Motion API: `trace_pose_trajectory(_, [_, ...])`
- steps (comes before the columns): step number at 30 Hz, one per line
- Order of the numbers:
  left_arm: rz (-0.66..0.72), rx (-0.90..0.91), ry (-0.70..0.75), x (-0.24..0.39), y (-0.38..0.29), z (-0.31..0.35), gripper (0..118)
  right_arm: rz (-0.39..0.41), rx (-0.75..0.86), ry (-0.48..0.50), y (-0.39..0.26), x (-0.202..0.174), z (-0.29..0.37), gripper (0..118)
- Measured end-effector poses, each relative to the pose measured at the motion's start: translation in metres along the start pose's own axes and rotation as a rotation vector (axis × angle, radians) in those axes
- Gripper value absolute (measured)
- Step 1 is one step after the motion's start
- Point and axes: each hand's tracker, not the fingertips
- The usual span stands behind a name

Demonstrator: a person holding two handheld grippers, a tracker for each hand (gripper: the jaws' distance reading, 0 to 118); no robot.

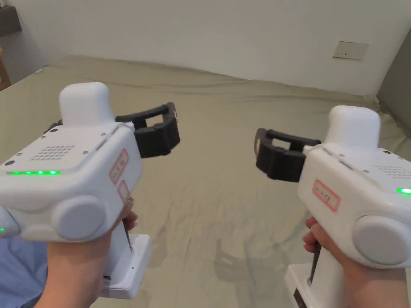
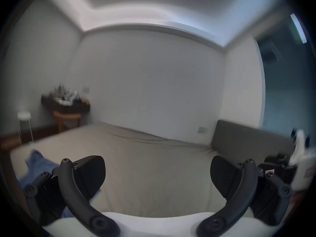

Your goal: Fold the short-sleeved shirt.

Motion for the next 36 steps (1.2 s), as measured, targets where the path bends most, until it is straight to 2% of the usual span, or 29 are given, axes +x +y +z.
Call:
trace_pose_trajectory(1, [-0.046,0.014,0.015,0.002,-0.002,-0.001,118,0.024,0.039,-0.036,0.003,-0.003,0.008,118])
trace_pose_trajectory(4, [-0.306,0.087,0.079,0.021,-0.015,0.002,118,0.24,0.14,-0.152,-0.002,-0.019,0.013,118])
trace_pose_trajectory(7, [-0.444,0.151,0.113,0.034,-0.023,0.005,118,0.338,0.158,-0.124,-0.004,-0.028,0.016,118])
trace_pose_trajectory(10, [-0.477,0.185,0.097,0.046,-0.025,0.011,118,0.362,0.17,-0.148,-0.006,-0.037,0.017,118])
trace_pose_trajectory(14, [-0.525,0.166,0.074,0.052,-0.023,0.011,118,0.356,0.188,-0.143,-0.005,-0.039,0.018,118])
trace_pose_trajectory(17, [-0.549,0.16,0.086,0.054,-0.024,0.011,118,0.331,0.129,-0.075,-0.002,-0.035,0.013,118])
trace_pose_trajectory(21, [-0.51,0.136,0.087,0.05,-0.022,0.01,118,0.34,0.148,-0.13,-0.006,-0.034,0.015,118])
trace_pose_trajectory(27, [-0.488,0.087,0.086,0.046,-0.021,0.007,116,0.323,0.155,-0.15,-0.004,-0.03,0.021,118])
trace_pose_trajectory(28, [-0.489,0.088,0.087,0.046,-0.022,0.006,112,0.325,0.159,-0.151,-0.004,-0.03,0.021,118])
trace_pose_trajectory(29, [-0.488,0.088,0.091,0.047,-0.023,0.007,100,0.328,0.161,-0.153,-0.005,-0.03,0.022,118])
trace_pose_trajectory(30, [-0.489,0.091,0.102,0.048,-0.024,0.006,78,0.333,0.158,-0.15,-0.005,-0.03,0.021,117])
trace_pose_trajectory(31, [-0.492,0.09,0.109,0.049,-0.024,0.005,49,0.34,0.147,-0.143,-0.006,-0.031,0.021,113])
trace_pose_trajectory(32, [-0.496,0.078,0.114,0.048,-0.024,0.002,12,0.345,0.141,-0.129,-0.007,-0.032,0.02,92])
trace_pose_trajectory(33, [-0.495,0.063,0.115,0.048,-0.025,0.001,2,0.349,0.141,-0.125,-0.009,-0.033,0.019,56])
trace_pose_trajectory(34, [-0.489,0.057,0.107,0.047,-0.025,0.0,1,0.356,0.136,-0.127,-0.01,-0.034,0.017,12])
trace_pose_trajectory(35, [-0.477,0.039,0.084,0.046,-0.025,0.0,0,0.379,0.129,-0.165,-0.011,-0.034,0.014,2])
trace_pose_trajectory(36, [-0.467,0.028,0.069,0.046,-0.026,-0.004,0,0.369,0.131,-0.152,-0.013,-0.036,0.012,1])
